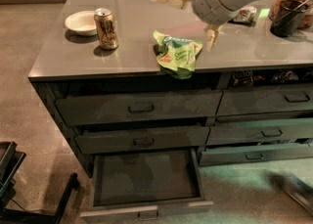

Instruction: Place green rice chip bag into bottom drawer

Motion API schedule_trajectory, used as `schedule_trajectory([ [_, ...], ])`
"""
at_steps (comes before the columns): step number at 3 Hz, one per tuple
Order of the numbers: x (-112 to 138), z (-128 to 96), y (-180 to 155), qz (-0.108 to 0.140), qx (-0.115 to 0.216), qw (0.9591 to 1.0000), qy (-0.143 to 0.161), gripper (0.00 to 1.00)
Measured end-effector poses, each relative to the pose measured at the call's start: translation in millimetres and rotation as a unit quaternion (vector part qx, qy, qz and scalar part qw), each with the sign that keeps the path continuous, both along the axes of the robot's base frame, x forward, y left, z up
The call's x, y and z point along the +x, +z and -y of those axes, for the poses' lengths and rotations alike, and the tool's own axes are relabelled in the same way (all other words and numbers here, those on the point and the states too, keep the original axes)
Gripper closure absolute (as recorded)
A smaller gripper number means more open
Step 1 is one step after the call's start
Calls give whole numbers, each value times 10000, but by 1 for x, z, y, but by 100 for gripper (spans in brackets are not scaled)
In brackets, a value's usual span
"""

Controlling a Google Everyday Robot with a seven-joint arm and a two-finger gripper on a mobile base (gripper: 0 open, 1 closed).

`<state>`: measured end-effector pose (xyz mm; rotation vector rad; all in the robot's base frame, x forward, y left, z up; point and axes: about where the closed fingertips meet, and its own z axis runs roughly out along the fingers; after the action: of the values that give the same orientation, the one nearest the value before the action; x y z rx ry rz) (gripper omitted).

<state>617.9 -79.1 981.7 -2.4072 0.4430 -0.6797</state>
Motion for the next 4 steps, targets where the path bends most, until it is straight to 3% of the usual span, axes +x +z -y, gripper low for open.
schedule_trajectory([
  [2,33,12,-28,-18,-177,9997,147,0],
  [4,55,10,-73,-416,-393,9978,342,0],
])
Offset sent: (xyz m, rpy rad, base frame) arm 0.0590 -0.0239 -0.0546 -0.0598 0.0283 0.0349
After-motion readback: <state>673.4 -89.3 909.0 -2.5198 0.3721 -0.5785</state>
